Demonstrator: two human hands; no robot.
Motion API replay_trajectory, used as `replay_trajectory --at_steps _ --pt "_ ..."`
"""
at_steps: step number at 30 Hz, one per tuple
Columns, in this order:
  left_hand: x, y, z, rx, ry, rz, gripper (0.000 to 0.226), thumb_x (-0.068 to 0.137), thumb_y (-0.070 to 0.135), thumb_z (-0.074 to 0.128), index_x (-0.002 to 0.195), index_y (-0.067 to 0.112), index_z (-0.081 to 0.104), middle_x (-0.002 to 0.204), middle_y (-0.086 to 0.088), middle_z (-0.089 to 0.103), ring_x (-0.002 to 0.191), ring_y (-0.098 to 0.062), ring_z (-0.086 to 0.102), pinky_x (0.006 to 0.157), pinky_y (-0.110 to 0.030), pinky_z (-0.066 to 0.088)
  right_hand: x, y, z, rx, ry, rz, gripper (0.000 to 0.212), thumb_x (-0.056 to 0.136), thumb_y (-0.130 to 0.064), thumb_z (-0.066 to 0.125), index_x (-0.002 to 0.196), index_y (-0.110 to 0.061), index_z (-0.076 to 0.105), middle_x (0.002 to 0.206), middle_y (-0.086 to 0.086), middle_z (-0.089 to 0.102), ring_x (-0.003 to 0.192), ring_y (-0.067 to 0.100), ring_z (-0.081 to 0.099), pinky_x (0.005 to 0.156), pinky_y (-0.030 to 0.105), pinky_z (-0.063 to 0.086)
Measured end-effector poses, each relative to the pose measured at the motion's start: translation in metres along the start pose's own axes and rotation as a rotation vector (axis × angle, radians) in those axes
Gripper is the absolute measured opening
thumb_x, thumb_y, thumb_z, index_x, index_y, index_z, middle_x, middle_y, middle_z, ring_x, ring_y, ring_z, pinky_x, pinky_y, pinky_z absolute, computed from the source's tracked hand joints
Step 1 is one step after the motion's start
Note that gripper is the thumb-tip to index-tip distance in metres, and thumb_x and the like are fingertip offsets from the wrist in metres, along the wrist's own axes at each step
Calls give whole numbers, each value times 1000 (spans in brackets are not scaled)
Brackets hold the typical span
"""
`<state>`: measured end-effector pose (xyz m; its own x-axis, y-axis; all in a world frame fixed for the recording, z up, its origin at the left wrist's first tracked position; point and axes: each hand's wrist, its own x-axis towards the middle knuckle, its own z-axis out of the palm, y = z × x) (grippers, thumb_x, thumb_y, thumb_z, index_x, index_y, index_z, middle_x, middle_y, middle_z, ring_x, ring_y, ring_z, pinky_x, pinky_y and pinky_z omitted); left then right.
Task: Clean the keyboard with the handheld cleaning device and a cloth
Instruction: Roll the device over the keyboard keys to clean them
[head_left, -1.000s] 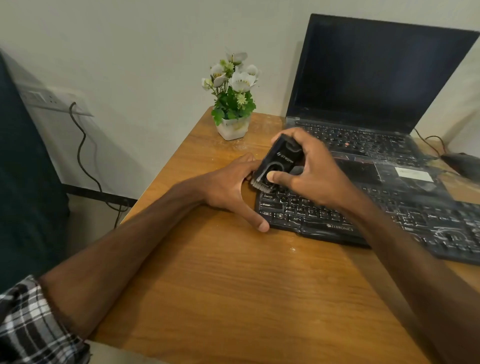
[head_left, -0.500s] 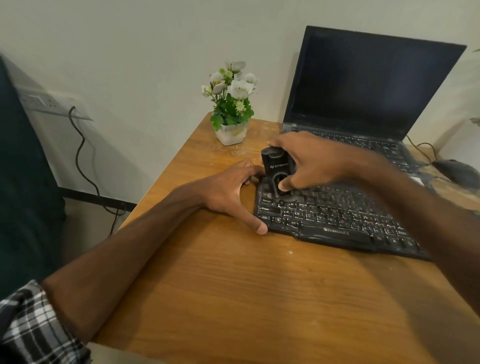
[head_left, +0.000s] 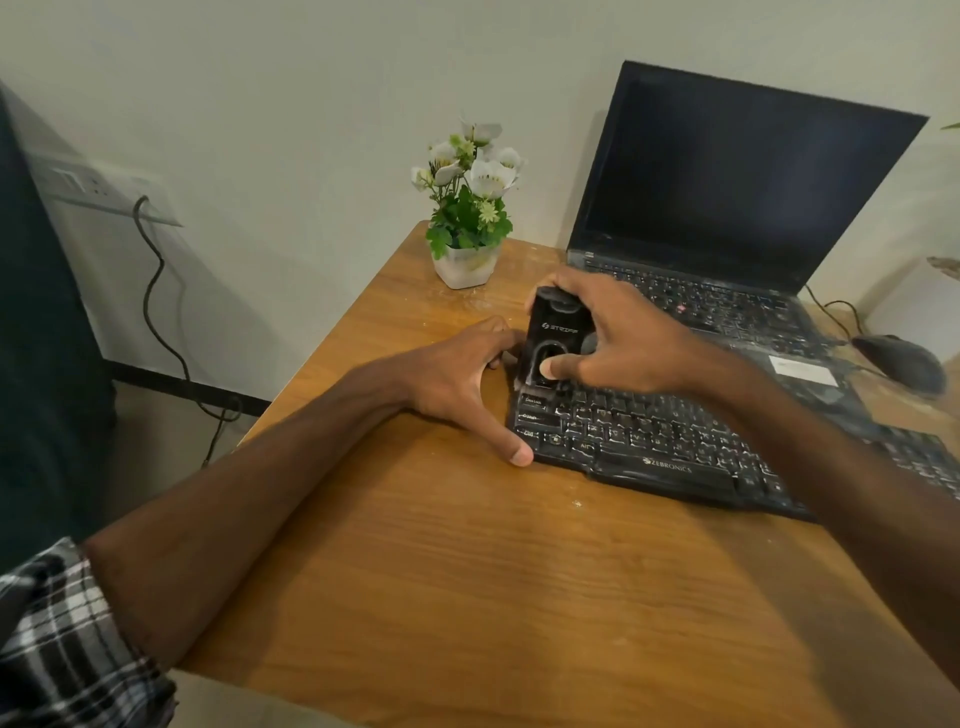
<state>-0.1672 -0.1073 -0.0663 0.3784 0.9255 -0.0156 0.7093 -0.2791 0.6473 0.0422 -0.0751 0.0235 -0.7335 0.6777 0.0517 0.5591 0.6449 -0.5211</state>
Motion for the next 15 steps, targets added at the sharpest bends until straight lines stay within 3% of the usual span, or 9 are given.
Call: replay_trajectory --at_steps 3,7,11,15 --pt "-2 2 -1 17 5 1 124 45 75 88 151 34 40 124 25 40 115 6 42 95 -18 40 -6 7 -7 -22 -31 33 61 77 -8 81 129 -16 50 113 -1 62 102 15 64 78 28 59" --pt "-4 3 0 23 3 7 126 44 78 85 153 40 36 124 27 37 112 11 40 91 -15 38 -7 12 -19 -132 -113 43 64 78 -11 82 132 -17 49 113 -2 61 101 12 64 73 24 57" --pt "-5 4 0 23 6 -2 125 43 77 86 152 38 40 123 23 40 111 8 41 92 -18 39 -2 3 -35 -282 -151 44 61 78 -11 80 130 -14 48 111 1 61 98 16 64 78 28 57" --pt "-5 5 0 29 11 2 123 44 78 87 151 37 40 128 20 42 119 2 43 103 -25 43 -2 -4 -25 -109 -12 9 60 77 -12 82 127 -15 50 112 0 62 99 13 63 76 25 55"
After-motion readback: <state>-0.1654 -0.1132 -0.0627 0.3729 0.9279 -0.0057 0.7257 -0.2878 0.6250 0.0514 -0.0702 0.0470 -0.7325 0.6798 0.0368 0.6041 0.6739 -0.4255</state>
